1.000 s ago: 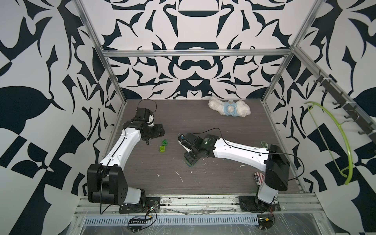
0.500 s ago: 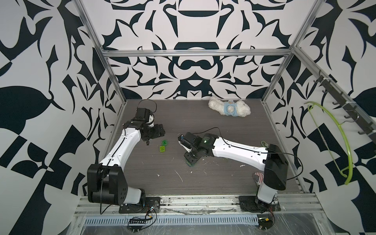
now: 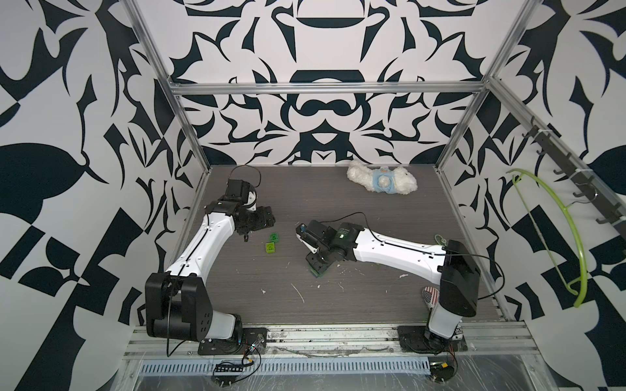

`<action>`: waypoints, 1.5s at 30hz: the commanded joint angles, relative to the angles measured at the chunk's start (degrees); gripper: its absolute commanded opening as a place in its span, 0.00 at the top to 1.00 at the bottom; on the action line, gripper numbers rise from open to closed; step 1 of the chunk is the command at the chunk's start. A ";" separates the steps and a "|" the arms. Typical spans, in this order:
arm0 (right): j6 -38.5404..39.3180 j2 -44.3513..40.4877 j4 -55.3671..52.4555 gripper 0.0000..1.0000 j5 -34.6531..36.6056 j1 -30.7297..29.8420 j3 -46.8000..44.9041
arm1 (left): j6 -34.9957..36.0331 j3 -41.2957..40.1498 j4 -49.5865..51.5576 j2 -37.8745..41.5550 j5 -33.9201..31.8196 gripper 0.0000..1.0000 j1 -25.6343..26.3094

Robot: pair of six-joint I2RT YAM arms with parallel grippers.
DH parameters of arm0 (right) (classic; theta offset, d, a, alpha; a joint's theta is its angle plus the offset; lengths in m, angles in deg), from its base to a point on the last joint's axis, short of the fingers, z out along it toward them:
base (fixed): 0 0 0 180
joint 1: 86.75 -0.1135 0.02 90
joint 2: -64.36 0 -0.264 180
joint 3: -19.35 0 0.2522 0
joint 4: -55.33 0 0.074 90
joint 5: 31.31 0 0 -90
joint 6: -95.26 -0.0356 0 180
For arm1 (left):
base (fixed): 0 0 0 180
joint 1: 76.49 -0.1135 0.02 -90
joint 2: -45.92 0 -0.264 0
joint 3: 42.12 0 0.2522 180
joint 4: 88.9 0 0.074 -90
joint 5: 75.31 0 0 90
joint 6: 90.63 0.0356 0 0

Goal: Assemble a carrot with lego
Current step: Assemble the lego brick with the lego brick.

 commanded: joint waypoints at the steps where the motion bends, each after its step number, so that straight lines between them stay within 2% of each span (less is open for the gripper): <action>1: 3.21 0.26 -4.48 0.72 -1.88 -0.25 -1.25 | -0.71 -0.95 -0.49 0.78 1.13 0.16 -0.12; 6: 3.56 0.11 -4.70 0.70 -2.30 0.38 0.95 | -0.81 -0.94 -0.50 1.22 1.25 0.16 -0.17; 14: -0.12 0.17 -7.16 0.68 -1.77 0.37 4.20 | -0.72 -1.07 -0.60 0.99 1.63 0.16 -0.11; 45: -4.23 -4.03 -4.52 0.67 -0.39 -0.40 0.52 | -0.98 -1.29 -0.99 0.46 2.42 0.16 -0.18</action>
